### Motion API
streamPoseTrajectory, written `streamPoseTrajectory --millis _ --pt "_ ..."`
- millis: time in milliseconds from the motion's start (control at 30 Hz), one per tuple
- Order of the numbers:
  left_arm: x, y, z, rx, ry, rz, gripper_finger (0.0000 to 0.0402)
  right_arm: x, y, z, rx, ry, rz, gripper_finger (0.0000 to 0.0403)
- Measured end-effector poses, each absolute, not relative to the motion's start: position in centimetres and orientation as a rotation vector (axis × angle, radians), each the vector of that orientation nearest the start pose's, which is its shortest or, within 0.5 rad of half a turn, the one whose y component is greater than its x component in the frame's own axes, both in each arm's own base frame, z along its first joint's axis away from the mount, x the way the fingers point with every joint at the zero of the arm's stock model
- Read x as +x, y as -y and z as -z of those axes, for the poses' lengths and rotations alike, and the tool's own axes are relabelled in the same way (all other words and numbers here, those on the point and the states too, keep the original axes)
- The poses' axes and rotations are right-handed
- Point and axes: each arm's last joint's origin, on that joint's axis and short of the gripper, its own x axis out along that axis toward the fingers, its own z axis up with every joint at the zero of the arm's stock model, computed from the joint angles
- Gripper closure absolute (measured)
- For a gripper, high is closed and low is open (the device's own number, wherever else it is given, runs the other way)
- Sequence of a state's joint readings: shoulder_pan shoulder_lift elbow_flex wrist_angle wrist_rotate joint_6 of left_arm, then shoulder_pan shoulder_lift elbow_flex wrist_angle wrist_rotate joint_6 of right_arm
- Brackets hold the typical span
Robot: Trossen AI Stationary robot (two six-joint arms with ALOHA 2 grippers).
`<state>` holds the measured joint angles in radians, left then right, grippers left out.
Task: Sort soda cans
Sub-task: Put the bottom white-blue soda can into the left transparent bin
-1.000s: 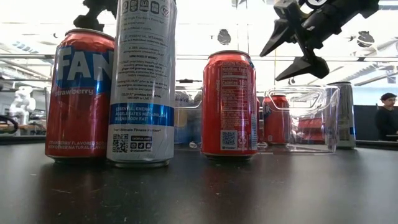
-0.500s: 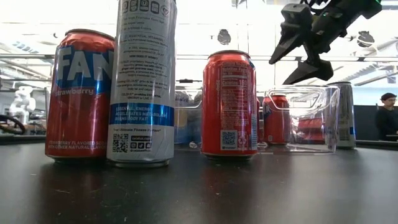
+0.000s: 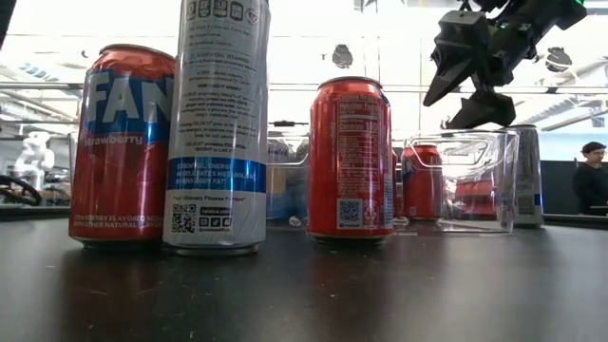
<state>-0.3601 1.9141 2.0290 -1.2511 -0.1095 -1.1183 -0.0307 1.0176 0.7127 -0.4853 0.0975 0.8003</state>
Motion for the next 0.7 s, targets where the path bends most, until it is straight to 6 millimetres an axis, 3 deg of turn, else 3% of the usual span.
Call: streamPoseTrajectory --millis 700 --pt "39.3 16.3 -28.3 -0.608 -1.298 -0.37 0.0024 20.0 0.8 -24.3 0.739 -0.714 0.409 0.0067"
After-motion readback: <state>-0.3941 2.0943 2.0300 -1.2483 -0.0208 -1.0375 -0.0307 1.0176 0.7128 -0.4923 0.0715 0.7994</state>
